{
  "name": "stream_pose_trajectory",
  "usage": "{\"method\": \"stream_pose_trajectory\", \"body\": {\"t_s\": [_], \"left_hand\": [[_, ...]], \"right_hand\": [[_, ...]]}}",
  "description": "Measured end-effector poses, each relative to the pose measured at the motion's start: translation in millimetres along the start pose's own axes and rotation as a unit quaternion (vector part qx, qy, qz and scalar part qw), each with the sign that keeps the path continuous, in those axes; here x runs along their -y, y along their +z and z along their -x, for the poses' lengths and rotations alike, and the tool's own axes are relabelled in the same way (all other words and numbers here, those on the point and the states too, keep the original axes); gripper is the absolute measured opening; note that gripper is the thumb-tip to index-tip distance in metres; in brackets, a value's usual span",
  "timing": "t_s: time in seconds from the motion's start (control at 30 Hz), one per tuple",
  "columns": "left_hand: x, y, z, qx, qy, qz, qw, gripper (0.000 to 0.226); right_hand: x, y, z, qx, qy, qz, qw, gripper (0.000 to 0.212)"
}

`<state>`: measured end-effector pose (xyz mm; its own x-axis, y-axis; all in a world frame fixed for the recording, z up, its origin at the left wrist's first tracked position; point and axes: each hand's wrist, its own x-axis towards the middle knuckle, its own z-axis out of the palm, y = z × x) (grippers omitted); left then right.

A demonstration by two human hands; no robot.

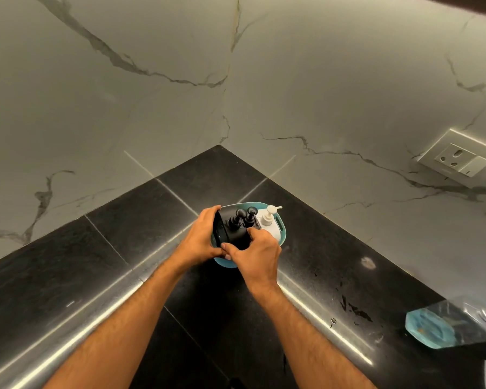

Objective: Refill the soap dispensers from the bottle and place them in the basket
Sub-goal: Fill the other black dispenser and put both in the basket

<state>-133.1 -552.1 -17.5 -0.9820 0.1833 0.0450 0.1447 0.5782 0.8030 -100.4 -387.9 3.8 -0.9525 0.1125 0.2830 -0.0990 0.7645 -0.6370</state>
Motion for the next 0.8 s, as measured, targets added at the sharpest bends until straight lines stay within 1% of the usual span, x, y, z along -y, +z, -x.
{"method": "stream_pose_trajectory", "body": {"t_s": [0.1,0.17,0.23,0.33,0.47,0.57,0.7,0.8], "left_hand": [[3.6,3.3,-0.4,-0.005,0.009,0.006,1.000,0.113],[5.8,4.4,-1.0,-0.007,0.020,0.011,1.000,0.110],[8.4,5.7,-1.8,-0.005,0.021,0.018,1.000,0.111],[15.2,8.8,-0.3,-0.005,0.010,0.011,1.000,0.117],[19.2,13.0,4.6,0.009,-0.002,0.023,1.000,0.116],[21.7,13.3,2.8,0.020,-0.003,0.017,1.000,0.120],[23.7,15.6,4.6,0.017,0.002,0.020,1.000,0.118],[25.5,19.8,5.8,0.008,-0.005,0.024,1.000,0.126]], "right_hand": [[-3.4,1.6,-1.7,0.009,-0.003,0.006,1.000,0.047],[-4.8,1.9,-3.8,0.013,0.000,0.004,1.000,0.046],[-7.1,2.8,-5.5,0.022,0.008,0.003,1.000,0.042],[-11.7,6.2,-5.7,0.043,0.023,-0.009,0.999,0.027],[-15.3,9.9,-4.5,0.059,0.028,-0.016,0.998,0.016],[-15.6,10.7,-6.1,0.059,0.022,-0.014,0.998,0.015],[-13.8,10.2,-9.3,0.051,0.025,-0.002,0.998,0.020],[-14.4,12.2,-10.9,0.043,0.022,-0.011,0.999,0.022]]}}
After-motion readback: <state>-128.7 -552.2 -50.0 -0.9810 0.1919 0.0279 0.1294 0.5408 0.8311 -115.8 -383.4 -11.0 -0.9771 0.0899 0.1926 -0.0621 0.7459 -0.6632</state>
